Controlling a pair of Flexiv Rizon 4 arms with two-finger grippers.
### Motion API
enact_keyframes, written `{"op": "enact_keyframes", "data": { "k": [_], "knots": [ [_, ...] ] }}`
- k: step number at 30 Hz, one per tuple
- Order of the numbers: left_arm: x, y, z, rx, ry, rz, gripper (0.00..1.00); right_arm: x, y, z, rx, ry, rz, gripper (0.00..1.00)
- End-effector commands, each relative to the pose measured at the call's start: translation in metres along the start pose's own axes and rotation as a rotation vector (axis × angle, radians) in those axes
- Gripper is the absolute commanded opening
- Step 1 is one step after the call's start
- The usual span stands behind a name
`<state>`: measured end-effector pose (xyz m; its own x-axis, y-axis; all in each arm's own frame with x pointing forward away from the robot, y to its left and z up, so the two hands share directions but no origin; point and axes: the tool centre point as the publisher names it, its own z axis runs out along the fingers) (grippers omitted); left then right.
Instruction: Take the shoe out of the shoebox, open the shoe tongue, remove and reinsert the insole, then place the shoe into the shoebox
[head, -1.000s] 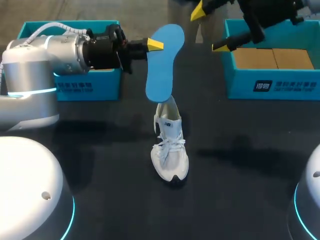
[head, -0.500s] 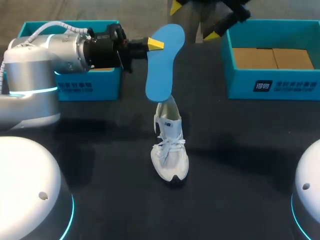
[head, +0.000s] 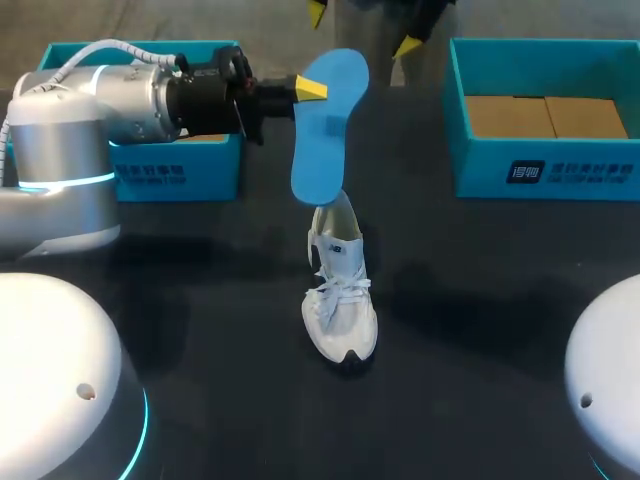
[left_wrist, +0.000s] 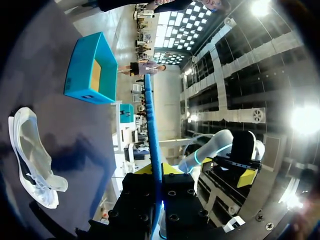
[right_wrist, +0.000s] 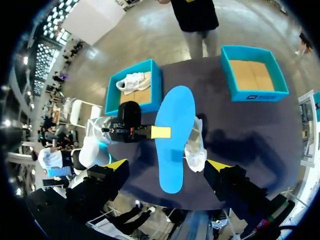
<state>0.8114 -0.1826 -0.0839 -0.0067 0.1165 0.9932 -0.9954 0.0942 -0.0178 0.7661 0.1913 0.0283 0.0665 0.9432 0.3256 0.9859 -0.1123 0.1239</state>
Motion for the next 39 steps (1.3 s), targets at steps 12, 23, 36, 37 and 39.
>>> {"op": "enact_keyframes", "data": {
  "k": [12,23,36,37,39],
  "knots": [
    [0.0,0.0002,0.0018,-0.003,-0.003,0.003,0.0,0.0121,0.0097,0.009,0.052,-0.308,0.004,1.0],
    [0.0007,0.0003,0.002,-0.003,-0.005,0.002,0.0,0.0114,0.0123,0.0068,0.051,-0.266,0.017,1.0],
    [-0.0001,-0.0014,0.0021,-0.002,-0.002,0.003,0.0,0.0114,0.0123,0.0068,0.051,-0.266,0.017,1.0],
    [-0.0001,-0.0014,0.0021,-0.002,-0.002,0.003,0.0,0.0114,0.0123,0.0068,0.051,-0.266,0.017,1.0],
    [0.0,-0.001,0.0022,-0.002,-0.003,0.003,0.0,0.0114,0.0123,0.0068,0.051,-0.266,0.017,1.0]
  ]
}}
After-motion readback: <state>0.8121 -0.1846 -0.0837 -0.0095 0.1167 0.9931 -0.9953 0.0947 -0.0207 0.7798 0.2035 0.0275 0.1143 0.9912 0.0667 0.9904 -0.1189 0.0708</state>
